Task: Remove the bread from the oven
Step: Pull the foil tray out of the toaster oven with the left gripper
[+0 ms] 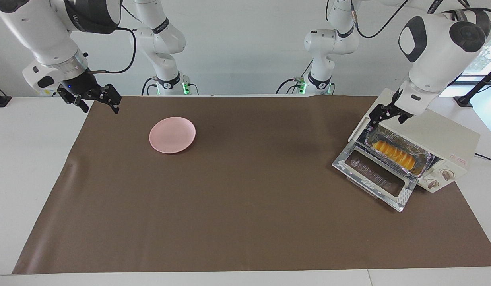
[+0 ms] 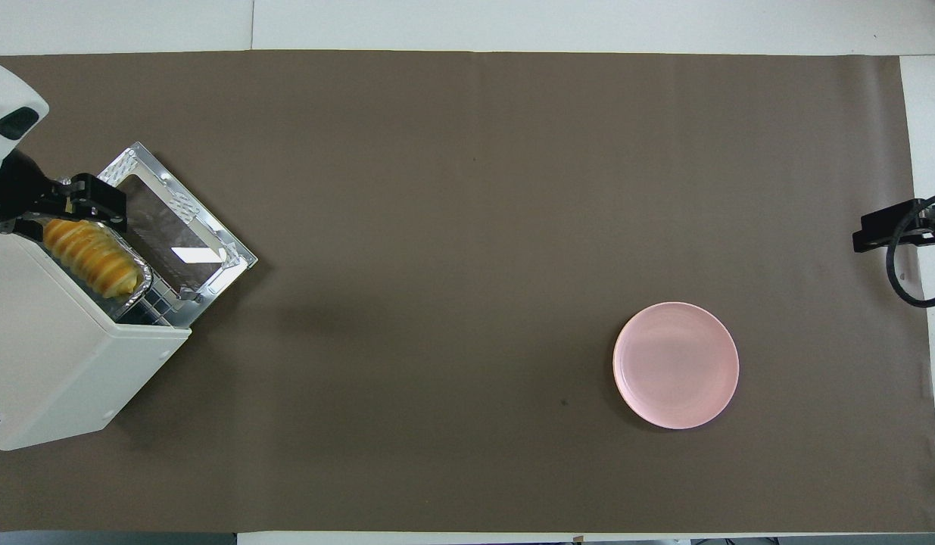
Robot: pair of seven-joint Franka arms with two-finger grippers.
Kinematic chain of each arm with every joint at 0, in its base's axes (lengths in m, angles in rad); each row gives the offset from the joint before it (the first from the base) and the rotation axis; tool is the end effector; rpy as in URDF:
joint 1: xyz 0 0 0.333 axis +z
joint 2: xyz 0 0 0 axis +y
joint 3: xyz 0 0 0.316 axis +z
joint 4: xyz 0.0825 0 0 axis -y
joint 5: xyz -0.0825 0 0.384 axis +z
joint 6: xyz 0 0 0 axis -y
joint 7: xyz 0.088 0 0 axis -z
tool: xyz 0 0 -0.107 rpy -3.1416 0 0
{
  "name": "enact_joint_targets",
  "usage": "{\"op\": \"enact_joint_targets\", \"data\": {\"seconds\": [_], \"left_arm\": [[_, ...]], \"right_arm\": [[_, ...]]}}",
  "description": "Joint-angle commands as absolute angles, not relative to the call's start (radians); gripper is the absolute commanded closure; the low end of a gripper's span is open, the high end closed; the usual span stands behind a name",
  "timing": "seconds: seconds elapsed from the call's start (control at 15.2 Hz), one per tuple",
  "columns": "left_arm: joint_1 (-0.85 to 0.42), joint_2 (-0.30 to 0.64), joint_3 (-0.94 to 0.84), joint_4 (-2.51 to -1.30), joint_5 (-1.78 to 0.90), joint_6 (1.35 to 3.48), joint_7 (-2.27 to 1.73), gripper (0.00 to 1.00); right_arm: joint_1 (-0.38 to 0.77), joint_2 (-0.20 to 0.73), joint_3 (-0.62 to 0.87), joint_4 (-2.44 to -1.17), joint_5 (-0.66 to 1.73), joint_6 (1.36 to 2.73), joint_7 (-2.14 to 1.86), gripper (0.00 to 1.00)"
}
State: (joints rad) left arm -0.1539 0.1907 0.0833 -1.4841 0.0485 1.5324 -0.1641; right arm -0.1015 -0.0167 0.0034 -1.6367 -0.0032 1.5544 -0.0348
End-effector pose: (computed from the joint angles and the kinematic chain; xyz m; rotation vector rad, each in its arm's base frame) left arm 0.6018 -0.0416 0.5520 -3.0512 -0.1397 0.2038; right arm 0.5429 -0.0538 0.6013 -3.1372 0.0992 0.1031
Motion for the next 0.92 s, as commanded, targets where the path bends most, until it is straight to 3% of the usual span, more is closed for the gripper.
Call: {"op": "enact_joint_targets", "data": {"seconds": [0.0,0.2,0.86], "left_arm": [[-0.172,0.374,0.092,-1.275,0.064,1.477,-0.317,0.0],[-0.175,0.391,0.124,-1.285,0.087,1.532,-0.394,0.0],[-0.179,0.333,0.132,-1.584,0.271,1.765,-0.736,0.0]], "right_arm": [[-0.109,-0.031,0.011,-1.647,-0.011,1.545,-0.04,0.0],[-0.109,-0.031,0.011,-1.647,-0.011,1.543,-0.04,0.0],[-0.109,-0.031,0.011,-1.647,-0.011,1.545,-0.04,0.0]]}}
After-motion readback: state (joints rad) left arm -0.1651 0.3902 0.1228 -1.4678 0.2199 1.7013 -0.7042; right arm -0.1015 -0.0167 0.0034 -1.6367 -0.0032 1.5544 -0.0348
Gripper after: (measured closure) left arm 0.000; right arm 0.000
